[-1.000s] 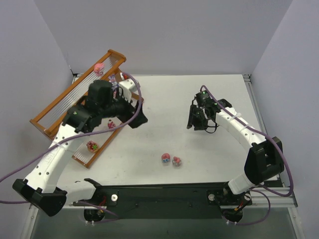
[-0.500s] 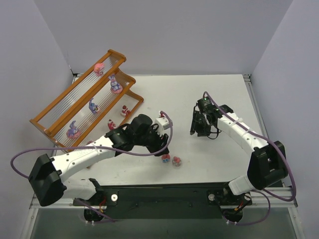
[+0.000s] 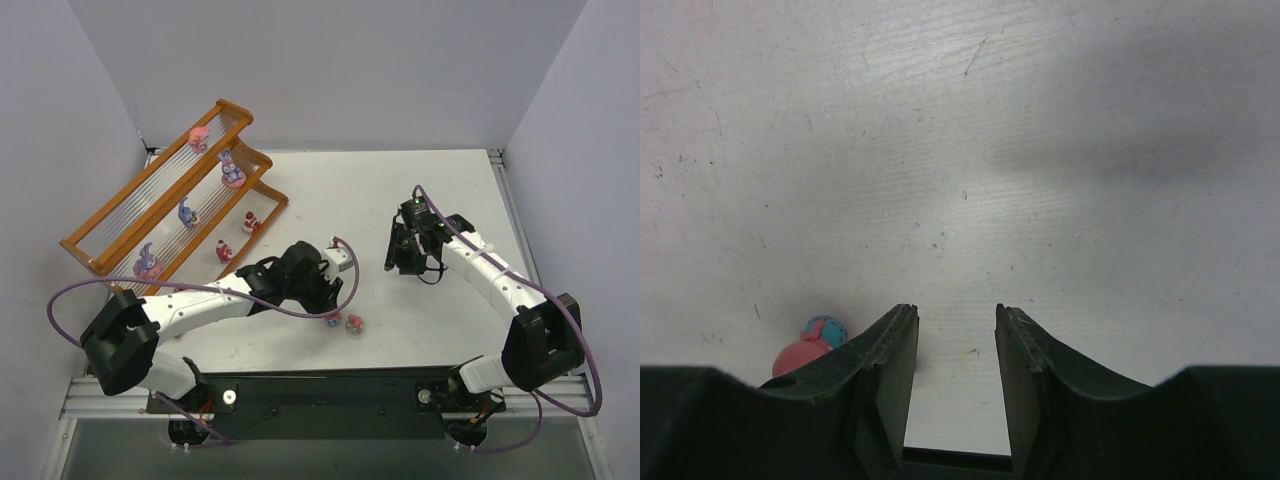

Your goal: Place and organize the plastic toys onto the shelf

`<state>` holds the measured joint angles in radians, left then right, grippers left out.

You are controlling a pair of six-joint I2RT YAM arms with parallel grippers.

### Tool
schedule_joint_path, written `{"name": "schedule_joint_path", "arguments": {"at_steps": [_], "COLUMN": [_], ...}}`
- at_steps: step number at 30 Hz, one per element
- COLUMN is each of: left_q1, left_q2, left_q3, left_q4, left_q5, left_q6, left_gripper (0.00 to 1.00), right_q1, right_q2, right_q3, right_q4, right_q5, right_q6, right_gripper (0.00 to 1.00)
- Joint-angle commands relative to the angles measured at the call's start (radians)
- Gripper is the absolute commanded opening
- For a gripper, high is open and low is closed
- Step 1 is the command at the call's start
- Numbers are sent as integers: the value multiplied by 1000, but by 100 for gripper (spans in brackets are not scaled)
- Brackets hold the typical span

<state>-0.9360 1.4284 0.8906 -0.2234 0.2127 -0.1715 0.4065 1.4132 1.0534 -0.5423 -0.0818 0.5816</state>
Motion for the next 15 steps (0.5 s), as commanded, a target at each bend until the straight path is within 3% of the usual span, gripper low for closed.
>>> {"name": "schedule_joint_path", "arguments": {"at_steps": [1,15], "left_q1": [-6,-4], "left_q2": [18,33], "left_q3": [5,-22], "left_q4": [48,35], "left_q5": [-4,-3], "left_q6": [23,26], "left_gripper": [41,41], "right_q1": [-5,-6], "right_q2": [-37,-42], "right_q3": [-18,-33], "right_q4": [-31,-30], "right_q5": [25,30], "right_q6": [15,20], "right_gripper": [37,37]}}
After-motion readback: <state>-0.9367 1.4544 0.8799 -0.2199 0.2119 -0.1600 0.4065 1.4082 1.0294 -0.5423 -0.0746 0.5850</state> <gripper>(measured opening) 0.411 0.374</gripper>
